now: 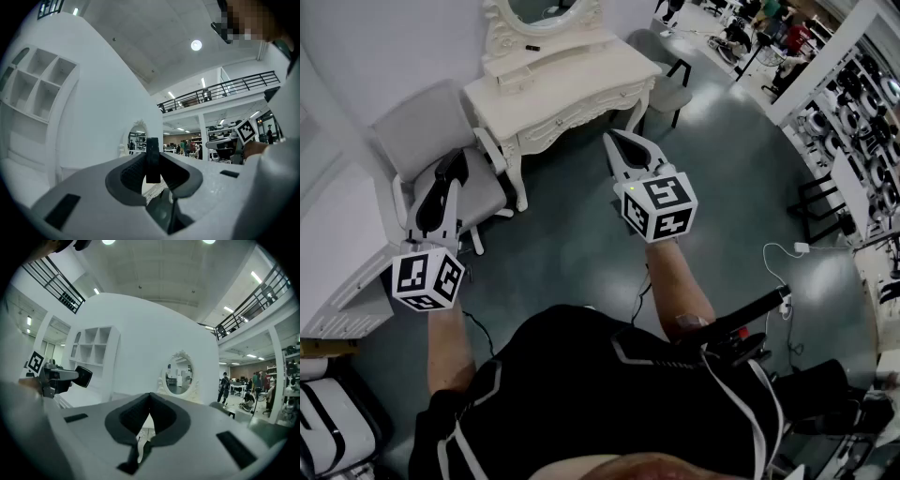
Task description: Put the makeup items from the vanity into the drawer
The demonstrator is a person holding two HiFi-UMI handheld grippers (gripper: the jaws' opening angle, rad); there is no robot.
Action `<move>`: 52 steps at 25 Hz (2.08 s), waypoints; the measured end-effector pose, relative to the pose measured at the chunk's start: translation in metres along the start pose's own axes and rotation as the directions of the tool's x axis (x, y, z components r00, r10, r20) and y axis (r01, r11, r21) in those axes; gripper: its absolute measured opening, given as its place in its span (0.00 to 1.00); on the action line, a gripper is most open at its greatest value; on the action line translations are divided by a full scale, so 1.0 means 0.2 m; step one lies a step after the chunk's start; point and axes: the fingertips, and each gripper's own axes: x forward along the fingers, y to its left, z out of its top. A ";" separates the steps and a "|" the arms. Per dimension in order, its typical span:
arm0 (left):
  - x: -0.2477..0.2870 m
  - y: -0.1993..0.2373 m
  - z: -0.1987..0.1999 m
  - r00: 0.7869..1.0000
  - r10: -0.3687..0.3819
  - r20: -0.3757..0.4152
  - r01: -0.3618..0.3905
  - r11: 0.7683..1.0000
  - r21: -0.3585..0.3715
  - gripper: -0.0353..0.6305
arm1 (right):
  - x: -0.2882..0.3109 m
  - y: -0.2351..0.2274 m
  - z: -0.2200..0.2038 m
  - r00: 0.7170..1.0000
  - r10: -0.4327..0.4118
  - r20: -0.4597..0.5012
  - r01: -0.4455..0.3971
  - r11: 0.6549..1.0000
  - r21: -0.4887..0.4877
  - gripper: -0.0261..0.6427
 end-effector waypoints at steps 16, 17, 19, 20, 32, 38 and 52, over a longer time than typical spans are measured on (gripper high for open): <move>-0.16 0.09 0.02 0.999 -0.026 0.019 0.026 1.000 -0.016 0.19 | -0.04 0.19 0.03 1.000 -0.010 0.011 0.010 1.000 0.000 0.05; -0.16 0.10 0.01 0.999 -0.030 0.017 0.031 0.999 -0.019 0.19 | -0.04 0.21 0.03 1.000 -0.010 0.012 0.010 1.000 0.001 0.05; -0.18 0.12 -0.01 0.999 -0.042 0.016 0.043 0.999 -0.027 0.19 | -0.04 0.24 0.03 1.000 -0.016 0.013 0.016 1.000 0.001 0.05; -0.18 0.13 0.00 0.999 -0.050 0.019 0.050 0.998 -0.031 0.19 | -0.05 0.25 0.03 1.000 -0.021 0.014 0.020 1.000 0.002 0.05; -0.03 0.19 -0.06 0.998 -0.064 0.021 0.065 0.998 -0.028 0.19 | 0.10 0.22 -0.01 1.000 -0.009 0.023 0.008 1.000 0.009 0.05; 0.28 0.22 -0.08 0.999 -0.032 0.015 0.032 0.999 -0.016 0.19 | 0.35 0.01 -0.03 0.999 0.026 0.030 -0.027 1.000 0.015 0.05; 1.08 0.09 -0.11 1.000 -0.012 0.000 0.012 1.000 -0.015 0.19 | 0.73 -0.68 -0.04 0.998 0.057 0.036 -0.058 0.998 0.019 0.05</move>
